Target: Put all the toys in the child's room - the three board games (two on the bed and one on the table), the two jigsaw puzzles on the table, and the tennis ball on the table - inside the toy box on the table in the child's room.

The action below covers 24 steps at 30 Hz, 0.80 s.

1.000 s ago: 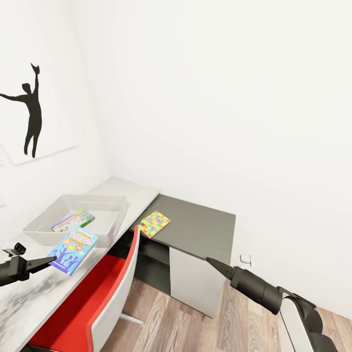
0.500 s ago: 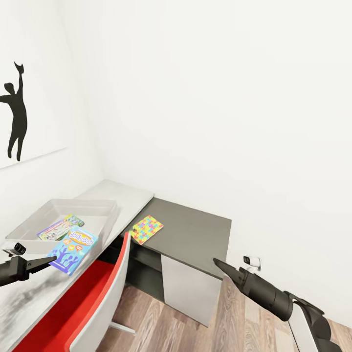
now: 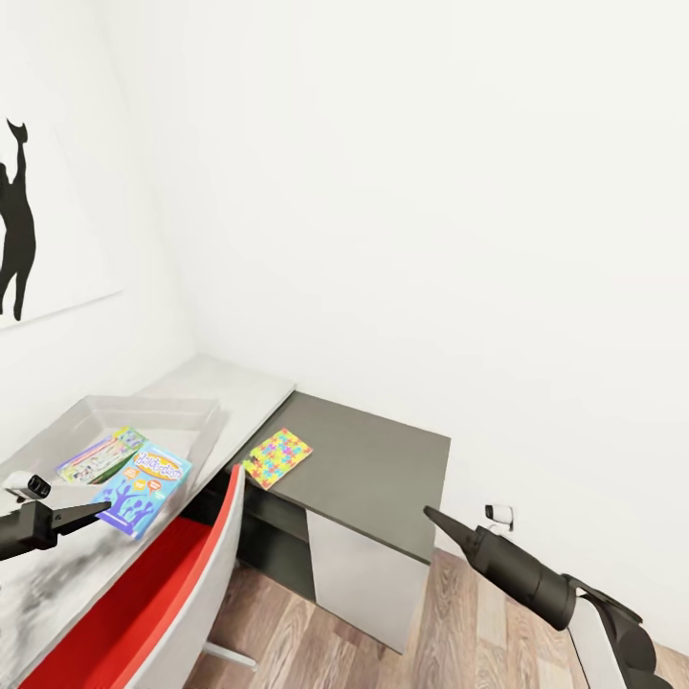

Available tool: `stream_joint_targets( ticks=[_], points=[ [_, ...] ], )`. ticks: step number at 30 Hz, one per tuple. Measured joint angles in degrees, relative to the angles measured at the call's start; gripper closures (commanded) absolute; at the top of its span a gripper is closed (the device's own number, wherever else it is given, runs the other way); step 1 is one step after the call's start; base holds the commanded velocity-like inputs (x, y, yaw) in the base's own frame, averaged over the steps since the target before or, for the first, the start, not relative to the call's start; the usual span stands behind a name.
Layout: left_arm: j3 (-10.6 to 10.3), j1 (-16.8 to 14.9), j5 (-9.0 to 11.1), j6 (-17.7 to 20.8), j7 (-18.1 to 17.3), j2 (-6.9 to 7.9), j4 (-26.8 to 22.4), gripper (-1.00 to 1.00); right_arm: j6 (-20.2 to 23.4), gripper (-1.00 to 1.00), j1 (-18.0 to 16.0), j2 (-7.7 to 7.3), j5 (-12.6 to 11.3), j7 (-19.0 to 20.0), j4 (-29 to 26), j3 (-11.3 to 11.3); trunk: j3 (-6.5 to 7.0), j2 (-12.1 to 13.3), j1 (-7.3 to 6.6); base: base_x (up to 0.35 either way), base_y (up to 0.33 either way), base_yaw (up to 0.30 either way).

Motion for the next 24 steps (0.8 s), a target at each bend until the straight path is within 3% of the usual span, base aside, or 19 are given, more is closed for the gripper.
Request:
stream_joint_targets(
  ticks=[6,17,24],
  points=[
    [0.0,0.0,-0.1,0.0,0.0,0.0,0.0,1.0,0.0,-1.0,0.0,-0.14,0.1,-1.1,0.0,0.0,-0.03,0.0,-0.02,0.187,-0.002,0.184],
    [0.0,0.0,-0.1,-0.1,0.0,-0.09,0.0,1.0,0.0,-1.0,0.0,0.01,0.1,-1.2,0.0,0.0,-0.04,0.0,-0.01,0.042,0.0,0.005],
    [0.0,0.0,-0.1,0.0,0.0,-0.32,0.0,1.0,0.0,-1.0,0.0,-0.01,0.1,-1.2,0.0,0.0,-0.05,0.0,-0.03,0.23,0.047,0.0]
  ],
)
